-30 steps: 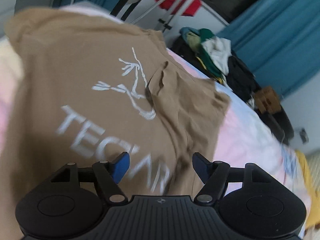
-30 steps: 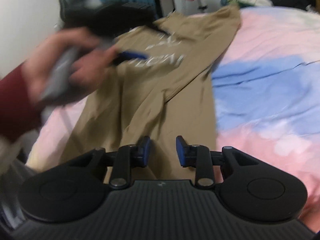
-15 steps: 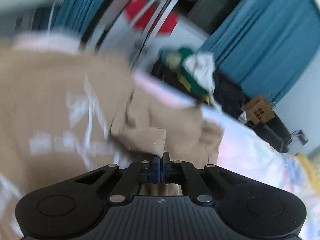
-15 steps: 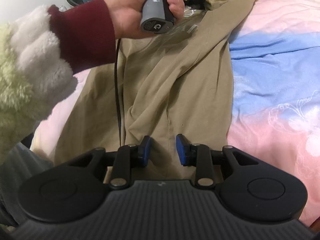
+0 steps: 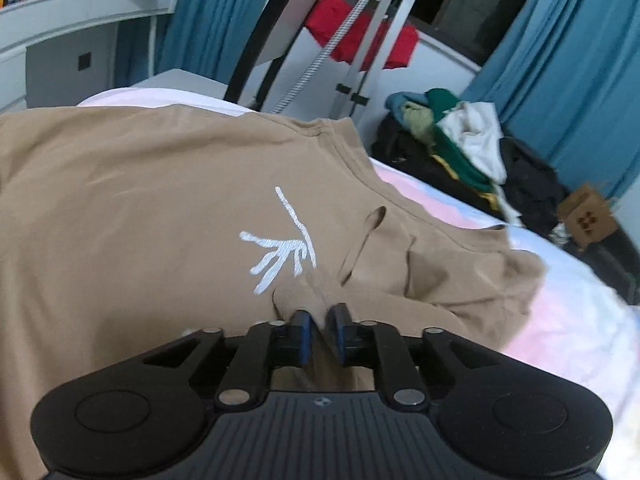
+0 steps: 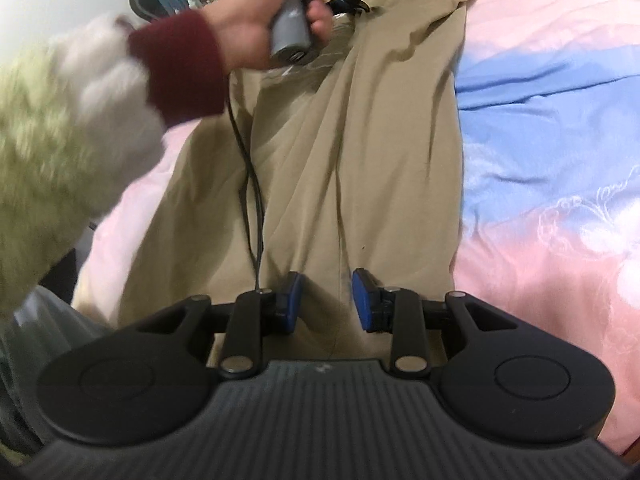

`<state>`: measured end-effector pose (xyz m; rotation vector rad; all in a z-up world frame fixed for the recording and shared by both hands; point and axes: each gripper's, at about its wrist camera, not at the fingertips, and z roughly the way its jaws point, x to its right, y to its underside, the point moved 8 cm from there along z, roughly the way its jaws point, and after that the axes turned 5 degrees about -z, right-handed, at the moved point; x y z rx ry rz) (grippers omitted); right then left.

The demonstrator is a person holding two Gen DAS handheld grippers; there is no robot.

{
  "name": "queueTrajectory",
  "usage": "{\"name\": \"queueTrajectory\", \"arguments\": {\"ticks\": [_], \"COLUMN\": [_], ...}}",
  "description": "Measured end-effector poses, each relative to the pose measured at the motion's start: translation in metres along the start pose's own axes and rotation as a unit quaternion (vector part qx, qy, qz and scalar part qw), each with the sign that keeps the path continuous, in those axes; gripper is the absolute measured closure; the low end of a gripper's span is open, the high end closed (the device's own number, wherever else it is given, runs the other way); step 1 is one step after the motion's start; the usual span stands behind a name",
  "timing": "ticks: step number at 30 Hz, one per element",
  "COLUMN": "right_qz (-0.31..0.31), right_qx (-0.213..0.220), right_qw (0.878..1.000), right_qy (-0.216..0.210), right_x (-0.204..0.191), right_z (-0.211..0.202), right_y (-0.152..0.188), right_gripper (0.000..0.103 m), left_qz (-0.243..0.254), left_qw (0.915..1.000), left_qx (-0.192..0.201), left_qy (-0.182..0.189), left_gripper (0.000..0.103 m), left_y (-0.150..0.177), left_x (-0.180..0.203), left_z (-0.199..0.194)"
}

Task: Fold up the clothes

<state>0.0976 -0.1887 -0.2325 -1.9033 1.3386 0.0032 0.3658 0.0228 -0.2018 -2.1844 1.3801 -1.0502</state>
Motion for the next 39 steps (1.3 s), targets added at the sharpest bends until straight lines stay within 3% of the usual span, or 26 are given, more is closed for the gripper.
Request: {"name": "queueTrajectory", "arguments": {"ticks": [2, 4, 5, 7, 9, 11, 12, 14, 16, 20, 22, 23, 25, 27, 30, 33, 35, 39], "right_qz": [0.006, 0.012, 0.015, 0.034, 0.050, 0.063, 0.069, 0.079, 0.079, 0.096, 0.093, 0.078, 0.044, 0.057, 0.085, 0.104, 0.111, 0.114], "right_qx": [0.023, 0.049, 0.062, 0.091, 0.124, 0.151, 0.159, 0.173, 0.182, 0.214, 0.238, 0.238, 0.232, 0.231, 0.232, 0.235, 0.234, 0.239], "right_qw": [1.000, 0.998, 0.997, 0.993, 0.987, 0.979, 0.975, 0.968, 0.962, 0.955, 0.954, 0.953, 0.952, 0.950, 0.945, 0.941, 0.940, 0.936], "right_qy": [0.015, 0.032, 0.041, 0.059, 0.091, 0.123, 0.138, 0.167, 0.186, 0.183, 0.160, 0.168, 0.192, 0.204, 0.217, 0.220, 0.220, 0.231], "right_x": [0.000, 0.000, 0.000, 0.005, 0.012, 0.016, 0.018, 0.021, 0.014, 0.002, 0.001, 0.003, 0.009, 0.023, 0.043, 0.051, 0.054, 0.055], "right_z": [-0.006, -0.012, -0.015, -0.024, -0.033, -0.043, -0.045, -0.050, -0.048, -0.020, 0.003, 0.011, 0.023, 0.028, 0.034, 0.033, 0.030, 0.020], "right_y": [-0.005, -0.011, -0.014, -0.018, -0.022, -0.026, -0.033, -0.050, -0.070, -0.107, -0.111, -0.108, -0.099, -0.102, -0.108, -0.111, -0.111, -0.110], "right_gripper": [0.071, 0.071, 0.071, 0.070, 0.058, 0.032, 0.028, 0.025, 0.026, 0.027, 0.027, 0.027, 0.027, 0.027, 0.027, 0.027, 0.027, 0.027], "left_qz": [0.002, 0.009, -0.015, -0.065, -0.114, -0.163, -0.195, -0.260, -0.296, -0.294, -0.283, -0.277, -0.265, -0.233, -0.172, -0.129, -0.106, -0.018], "left_qw": [0.9998, 0.9990, 0.9987, 0.9961, 0.9910, 0.9833, 0.9773, 0.9619, 0.9524, 0.9508, 0.9522, 0.9527, 0.9537, 0.9617, 0.9749, 0.9795, 0.9813, 0.9798], "left_qx": [0.010, 0.029, 0.036, 0.048, 0.061, 0.073, 0.075, 0.078, 0.068, 0.083, 0.100, 0.109, 0.123, 0.128, 0.141, 0.154, 0.156, 0.189], "left_qy": [0.019, 0.033, 0.033, 0.034, 0.035, 0.036, 0.035, 0.033, 0.030, 0.048, 0.057, 0.061, 0.071, 0.065, 0.017, -0.011, -0.038, -0.063], "left_gripper": [0.059, 0.040, 0.029, 0.020, 0.020, 0.020, 0.020, 0.019, 0.020, 0.019, 0.019, 0.019, 0.021, 0.027, 0.049, 0.090, 0.094, 0.095], "left_y": [-0.002, -0.006, -0.010, -0.018, -0.025, -0.033, -0.035, -0.038, -0.038, -0.038, -0.049, -0.055, -0.069, -0.081, -0.089, -0.094, -0.096, -0.106], "left_x": [-0.010, -0.020, -0.039, -0.076, -0.113, -0.151, -0.169, -0.205, -0.231, -0.256, -0.253, -0.252, -0.249, -0.239, -0.220, -0.203, -0.190, -0.124], "left_z": [-0.027, -0.055, -0.064, -0.081, -0.099, -0.116, -0.115, -0.111, -0.100, -0.084, -0.074, -0.069, -0.060, -0.040, -0.019, -0.016, -0.020, -0.037]}}
